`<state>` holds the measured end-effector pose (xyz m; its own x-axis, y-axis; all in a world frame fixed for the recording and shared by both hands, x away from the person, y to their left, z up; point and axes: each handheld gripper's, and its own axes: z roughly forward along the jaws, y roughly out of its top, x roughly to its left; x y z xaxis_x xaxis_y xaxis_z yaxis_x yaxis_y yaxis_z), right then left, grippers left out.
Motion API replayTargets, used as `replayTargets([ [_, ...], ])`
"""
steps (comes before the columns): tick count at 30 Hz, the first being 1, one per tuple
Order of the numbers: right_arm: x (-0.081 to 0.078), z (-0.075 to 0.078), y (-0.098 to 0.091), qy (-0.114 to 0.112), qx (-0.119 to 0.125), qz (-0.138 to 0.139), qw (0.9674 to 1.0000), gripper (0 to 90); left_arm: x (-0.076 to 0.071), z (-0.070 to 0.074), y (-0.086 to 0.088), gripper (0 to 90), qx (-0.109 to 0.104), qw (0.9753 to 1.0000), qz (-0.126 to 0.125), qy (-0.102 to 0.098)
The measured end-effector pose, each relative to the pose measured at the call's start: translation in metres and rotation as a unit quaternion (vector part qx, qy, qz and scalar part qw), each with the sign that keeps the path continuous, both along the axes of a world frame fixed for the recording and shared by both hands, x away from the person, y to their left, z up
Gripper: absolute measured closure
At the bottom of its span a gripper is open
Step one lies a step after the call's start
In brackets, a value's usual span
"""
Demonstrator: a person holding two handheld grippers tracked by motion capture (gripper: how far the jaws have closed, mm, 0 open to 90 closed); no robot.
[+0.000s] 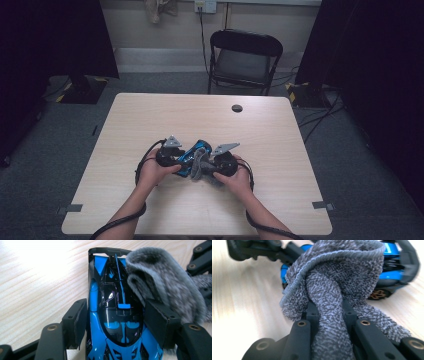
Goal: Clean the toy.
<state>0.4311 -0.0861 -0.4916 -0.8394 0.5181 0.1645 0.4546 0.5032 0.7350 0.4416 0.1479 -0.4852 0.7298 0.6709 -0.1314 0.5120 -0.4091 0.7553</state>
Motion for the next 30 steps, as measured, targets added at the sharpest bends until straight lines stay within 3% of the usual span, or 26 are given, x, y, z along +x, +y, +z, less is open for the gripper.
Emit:
replayTargets([
  [11, 0.01, 0.003, -0.003, -0.006, -0.019, -0.011, 0.9997, 74.7, 0.0, 0.0, 0.001, 36.4, -0.002, 1.0, 0.001, 0.002],
  [18, 0.016, 0.001, -0.011, 0.001, -0.007, -0.027, 0.9996, 74.7, 0.0, -0.001, 0.002, 36.5, -0.008, 1.0, 0.004, 0.002],
  [30, 0.022, 0.003, -0.015, 0.002, -0.014, -0.037, 0.9992, 74.6, 0.0, -0.001, 0.001, 36.6, -0.006, 0.9999, 0.007, 0.006],
])
